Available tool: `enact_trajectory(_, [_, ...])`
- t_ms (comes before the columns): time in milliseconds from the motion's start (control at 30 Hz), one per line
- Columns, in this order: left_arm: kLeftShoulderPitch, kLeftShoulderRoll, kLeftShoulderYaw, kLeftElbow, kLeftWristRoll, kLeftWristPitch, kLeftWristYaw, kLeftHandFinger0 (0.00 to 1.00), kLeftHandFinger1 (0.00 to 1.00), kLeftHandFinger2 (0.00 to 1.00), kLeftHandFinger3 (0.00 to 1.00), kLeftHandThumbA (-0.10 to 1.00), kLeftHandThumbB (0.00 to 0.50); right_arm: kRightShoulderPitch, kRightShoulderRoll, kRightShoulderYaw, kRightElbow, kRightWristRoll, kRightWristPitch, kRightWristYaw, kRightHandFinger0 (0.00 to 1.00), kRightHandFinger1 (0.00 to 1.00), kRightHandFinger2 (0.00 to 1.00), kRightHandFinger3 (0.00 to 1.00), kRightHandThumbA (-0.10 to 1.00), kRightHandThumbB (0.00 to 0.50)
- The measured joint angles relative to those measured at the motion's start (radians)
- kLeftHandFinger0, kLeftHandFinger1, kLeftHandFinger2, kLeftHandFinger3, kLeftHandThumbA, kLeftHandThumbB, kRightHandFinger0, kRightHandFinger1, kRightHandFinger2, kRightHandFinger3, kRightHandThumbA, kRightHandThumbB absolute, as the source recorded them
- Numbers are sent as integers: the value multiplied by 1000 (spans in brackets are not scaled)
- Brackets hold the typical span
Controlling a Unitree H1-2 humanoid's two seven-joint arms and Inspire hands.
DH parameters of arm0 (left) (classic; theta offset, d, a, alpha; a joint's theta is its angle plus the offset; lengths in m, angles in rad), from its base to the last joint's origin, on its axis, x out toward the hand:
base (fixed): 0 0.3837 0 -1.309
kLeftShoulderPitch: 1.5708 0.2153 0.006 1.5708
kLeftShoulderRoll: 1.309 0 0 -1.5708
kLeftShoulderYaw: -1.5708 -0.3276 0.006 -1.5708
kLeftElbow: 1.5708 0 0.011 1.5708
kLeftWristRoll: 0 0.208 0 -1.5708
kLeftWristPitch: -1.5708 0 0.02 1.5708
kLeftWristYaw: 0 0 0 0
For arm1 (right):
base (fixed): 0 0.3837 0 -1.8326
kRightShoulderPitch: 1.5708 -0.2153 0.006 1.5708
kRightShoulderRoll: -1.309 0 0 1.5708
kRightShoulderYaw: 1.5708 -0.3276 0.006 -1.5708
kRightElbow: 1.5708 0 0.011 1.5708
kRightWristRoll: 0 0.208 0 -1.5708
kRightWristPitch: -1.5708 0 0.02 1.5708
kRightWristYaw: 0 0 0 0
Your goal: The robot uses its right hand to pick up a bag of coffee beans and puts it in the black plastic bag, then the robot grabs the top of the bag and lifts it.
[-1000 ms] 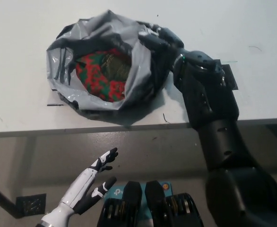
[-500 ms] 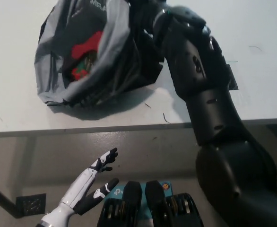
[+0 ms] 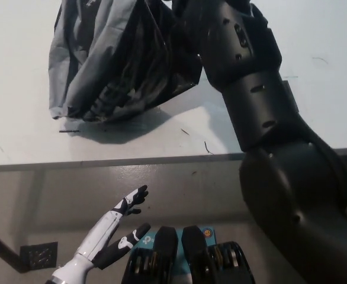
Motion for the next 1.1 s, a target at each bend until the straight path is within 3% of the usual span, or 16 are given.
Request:
enact_trajectory(233, [0,0,-1,1,0,0,0,949,972,1000,1000,865,199,-56,-31,-51,116,12,0,-8,0,59,646,1000,-100,65])
enact_trajectory(367, [0,-1,-1,2,0,0,0,936,959,1000,1000,868,194,-78,-44,-73,159,14,0,-10,0,53,617,1000,-100,107])
enact_trajectory(433, [0,-1,-3,2,0,0,0,933,955,1000,1000,867,197,-93,-50,-83,181,15,0,-10,0,70,618,843,-100,108])
enact_trajectory(500, [0,-1,-4,2,0,0,0,951,967,1000,1000,874,203,-103,-53,-90,193,15,0,-10,0,71,619,822,-100,100])
enact_trajectory(533, [0,-1,-4,2,0,0,0,954,969,1000,1000,876,204,-107,-53,-92,196,15,0,-10,0,65,597,934,-100,97])
enact_trajectory(567, [0,-1,-5,2,0,0,0,954,969,1000,1000,877,205,-113,-54,-95,201,15,-1,-10,0,59,586,807,-100,104])
enact_trajectory(600, [0,-1,-6,2,0,0,0,955,969,1000,1000,877,205,-123,-54,-100,208,15,-1,-11,0,60,578,1000,-100,97])
enact_trajectory(700, [0,-1,-10,2,0,0,0,943,959,1000,1000,871,199,-141,-54,-103,216,15,-1,-10,0,74,575,1000,-100,91])
enact_trajectory(800, [0,-1,-17,2,0,0,0,912,934,1000,1000,863,196,-153,-54,-99,217,13,-2,-9,0,45,546,1000,-100,129])
enact_trajectory(867, [0,-1,-23,2,0,0,0,901,923,1000,1000,859,192,-162,-54,-82,214,5,-3,-5,0,19,495,898,-100,153])
enact_trajectory(900, [-1,-1,-24,2,0,0,0,885,907,991,1000,873,197,-164,-55,-71,211,0,-3,-1,116,211,673,747,-25,156])
enact_trajectory(933, [-1,-1,-25,1,0,-1,-1,871,893,981,1000,875,194,-165,-57,-51,206,-7,-3,4,622,674,1000,945,232,196])
enact_trajectory(967, [-2,-1,-27,1,0,-1,-1,858,878,971,1000,879,199,-167,-61,-12,198,-24,-3,15,951,1000,1000,1000,441,243])
enact_trajectory(1000, [-3,-1,-28,2,0,-1,-2,854,874,968,1000,880,200,-165,-69,63,183,-60,-3,32,1000,1000,1000,1000,515,255])
enact_trajectory(1067, [-3,-1,-28,2,1,-1,-2,830,857,958,1000,895,199,-161,-76,112,182,-80,-3,45,1000,1000,1000,1000,579,369])
enact_trajectory(1100, [-2,-1,-28,2,1,-1,-2,830,857,958,1000,895,199,-150,-82,165,182,-99,-3,60,1000,1000,1000,1000,579,369])
